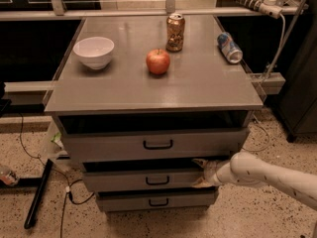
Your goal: Open middle drawer
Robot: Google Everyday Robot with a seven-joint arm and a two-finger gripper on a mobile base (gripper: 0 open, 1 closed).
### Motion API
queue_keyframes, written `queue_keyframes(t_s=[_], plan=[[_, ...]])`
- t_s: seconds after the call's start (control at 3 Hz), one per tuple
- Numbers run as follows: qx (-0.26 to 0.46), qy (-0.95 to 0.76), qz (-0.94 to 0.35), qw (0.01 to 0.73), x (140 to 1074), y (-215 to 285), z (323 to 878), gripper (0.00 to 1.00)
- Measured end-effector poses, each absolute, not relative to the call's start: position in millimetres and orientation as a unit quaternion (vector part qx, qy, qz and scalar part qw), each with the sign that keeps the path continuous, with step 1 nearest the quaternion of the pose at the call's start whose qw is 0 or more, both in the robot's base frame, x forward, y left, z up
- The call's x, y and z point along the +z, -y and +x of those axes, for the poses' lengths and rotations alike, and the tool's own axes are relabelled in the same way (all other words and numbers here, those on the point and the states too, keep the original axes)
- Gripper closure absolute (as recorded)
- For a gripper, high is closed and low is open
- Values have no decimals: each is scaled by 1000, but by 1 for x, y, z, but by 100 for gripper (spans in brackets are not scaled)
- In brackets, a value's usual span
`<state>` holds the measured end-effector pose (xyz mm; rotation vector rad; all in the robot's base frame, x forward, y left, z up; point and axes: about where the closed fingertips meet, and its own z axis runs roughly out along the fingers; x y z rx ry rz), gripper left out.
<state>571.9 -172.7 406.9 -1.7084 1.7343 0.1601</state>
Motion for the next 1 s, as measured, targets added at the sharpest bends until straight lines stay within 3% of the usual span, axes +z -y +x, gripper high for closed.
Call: queue_keyframes(t_s=[0.33, 0.67, 1.0], plan=[[77, -641, -683, 342, 416, 157, 569, 65], [101, -624, -699, 334, 414, 173, 535, 88], [101, -619, -702, 336, 419, 178, 525, 100]])
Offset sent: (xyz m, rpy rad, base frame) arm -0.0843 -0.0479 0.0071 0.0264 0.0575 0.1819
